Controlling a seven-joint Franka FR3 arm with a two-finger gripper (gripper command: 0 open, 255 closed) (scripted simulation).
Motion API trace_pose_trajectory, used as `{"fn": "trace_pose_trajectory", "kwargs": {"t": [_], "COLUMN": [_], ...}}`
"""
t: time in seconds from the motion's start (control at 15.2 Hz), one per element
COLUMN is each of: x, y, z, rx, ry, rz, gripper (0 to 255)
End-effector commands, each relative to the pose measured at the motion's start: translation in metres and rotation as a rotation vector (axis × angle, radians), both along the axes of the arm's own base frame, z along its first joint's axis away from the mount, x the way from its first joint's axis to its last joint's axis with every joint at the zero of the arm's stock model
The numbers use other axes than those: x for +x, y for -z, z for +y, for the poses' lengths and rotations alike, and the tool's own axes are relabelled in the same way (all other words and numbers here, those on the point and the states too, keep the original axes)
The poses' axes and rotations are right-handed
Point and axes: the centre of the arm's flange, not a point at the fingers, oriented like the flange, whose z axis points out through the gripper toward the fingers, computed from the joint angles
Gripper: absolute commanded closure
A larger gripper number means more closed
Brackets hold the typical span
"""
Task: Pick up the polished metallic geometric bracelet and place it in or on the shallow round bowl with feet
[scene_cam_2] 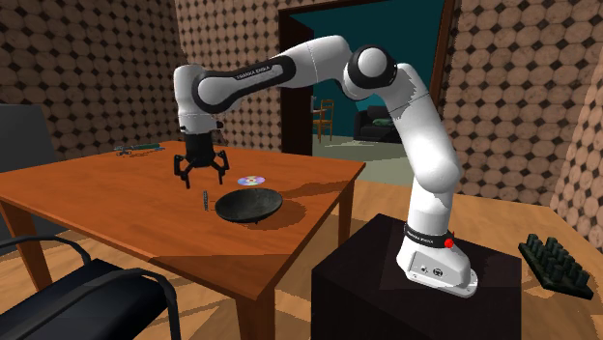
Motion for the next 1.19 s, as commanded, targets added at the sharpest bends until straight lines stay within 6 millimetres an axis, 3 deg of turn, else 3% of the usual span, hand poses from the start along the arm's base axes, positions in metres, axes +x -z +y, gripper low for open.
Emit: {"fn": "trace_pose_trajectory", "kwargs": {"t": [0.0,0.4,0.86,0.92,1.12], "x": [0.002,0.0,0.001,0.001,0.001], "y": [0.009,0.038,0.038,0.038,0.038], "z": [0.005,0.006,0.006,0.006,0.006], "rx": [0.0,0.0,0.0,0.0,0.0], "ry": [0.009,0.009,0.009,0.009,0.009], "rz": [0.0,0.0,0.0,0.0,0.0], "gripper": [0,0,0,255,255]}}
